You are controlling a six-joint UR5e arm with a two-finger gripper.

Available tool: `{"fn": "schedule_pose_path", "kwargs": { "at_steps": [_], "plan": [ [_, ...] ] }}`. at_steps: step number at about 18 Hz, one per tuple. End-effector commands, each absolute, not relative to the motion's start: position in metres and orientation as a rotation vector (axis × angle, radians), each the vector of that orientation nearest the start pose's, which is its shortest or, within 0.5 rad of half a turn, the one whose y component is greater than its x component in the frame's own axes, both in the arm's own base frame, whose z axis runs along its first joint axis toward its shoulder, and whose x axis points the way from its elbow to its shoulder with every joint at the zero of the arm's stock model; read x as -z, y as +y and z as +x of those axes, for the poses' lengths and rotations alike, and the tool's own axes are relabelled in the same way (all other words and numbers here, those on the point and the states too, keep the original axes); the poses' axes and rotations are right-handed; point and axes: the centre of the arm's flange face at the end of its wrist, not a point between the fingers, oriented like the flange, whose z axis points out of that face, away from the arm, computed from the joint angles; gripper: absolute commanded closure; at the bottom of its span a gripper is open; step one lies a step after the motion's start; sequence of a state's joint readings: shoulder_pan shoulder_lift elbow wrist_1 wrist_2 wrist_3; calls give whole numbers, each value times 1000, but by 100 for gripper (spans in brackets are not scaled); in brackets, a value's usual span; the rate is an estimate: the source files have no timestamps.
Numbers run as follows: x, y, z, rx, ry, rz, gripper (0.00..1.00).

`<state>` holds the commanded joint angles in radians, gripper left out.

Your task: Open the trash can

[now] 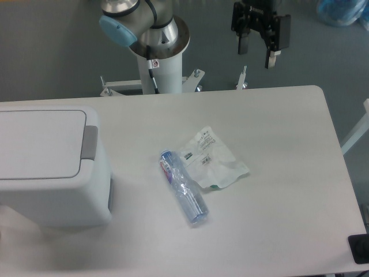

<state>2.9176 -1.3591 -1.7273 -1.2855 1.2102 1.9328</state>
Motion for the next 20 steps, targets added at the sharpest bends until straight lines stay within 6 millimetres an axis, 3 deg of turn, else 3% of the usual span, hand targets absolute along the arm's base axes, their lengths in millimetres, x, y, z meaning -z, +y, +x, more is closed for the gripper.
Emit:
{"fn": "schedule_pose_path", "kwargs": {
  "at_steps": [10,12,14,20],
  "plan": [
    [-545,260,-377,-505,873,-2625,0],
    [-549,262,-374,-478,698,-2648,0],
    [-551,278,-362,-438,559,-2659,0],
    [-557,321,-333,-355,389,-2637,0]
  ]
}}
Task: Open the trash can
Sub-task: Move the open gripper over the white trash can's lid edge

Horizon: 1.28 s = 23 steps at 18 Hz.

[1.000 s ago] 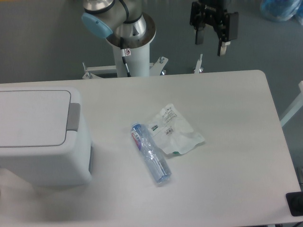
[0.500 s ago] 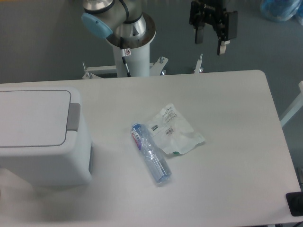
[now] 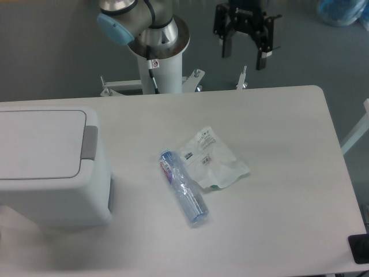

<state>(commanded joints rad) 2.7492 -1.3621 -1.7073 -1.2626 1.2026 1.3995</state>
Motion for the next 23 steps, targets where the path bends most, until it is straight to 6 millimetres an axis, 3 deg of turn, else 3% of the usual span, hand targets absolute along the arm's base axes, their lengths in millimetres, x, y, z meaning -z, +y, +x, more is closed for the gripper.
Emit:
{"fn": "schedule_pose_path", "kwargs": {
  "at_steps": [8,15,23],
  "plan": [
    [-557,386,-292,-269,8,-2546,0],
    [-539,436,-262,-136,-135,-2515,0],
    [-525,468,-237,-9,-298,-2504,0]
  ]
}}
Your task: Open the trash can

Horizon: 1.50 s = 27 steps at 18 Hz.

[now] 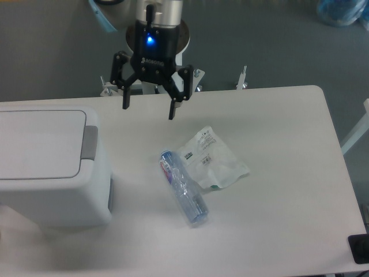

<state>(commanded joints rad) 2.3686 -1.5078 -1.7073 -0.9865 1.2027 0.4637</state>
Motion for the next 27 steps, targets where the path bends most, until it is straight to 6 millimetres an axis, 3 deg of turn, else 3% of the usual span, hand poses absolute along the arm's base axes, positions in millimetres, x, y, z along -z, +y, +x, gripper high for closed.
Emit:
{"fn": "schedule_pose_path", "kwargs": {
  "at_steps": [5,27],
  "plan": [
    [-516,494,-223,31,-404,-2446,0],
    [-489,507,-221,78,-402,-2490,0]
  ]
}}
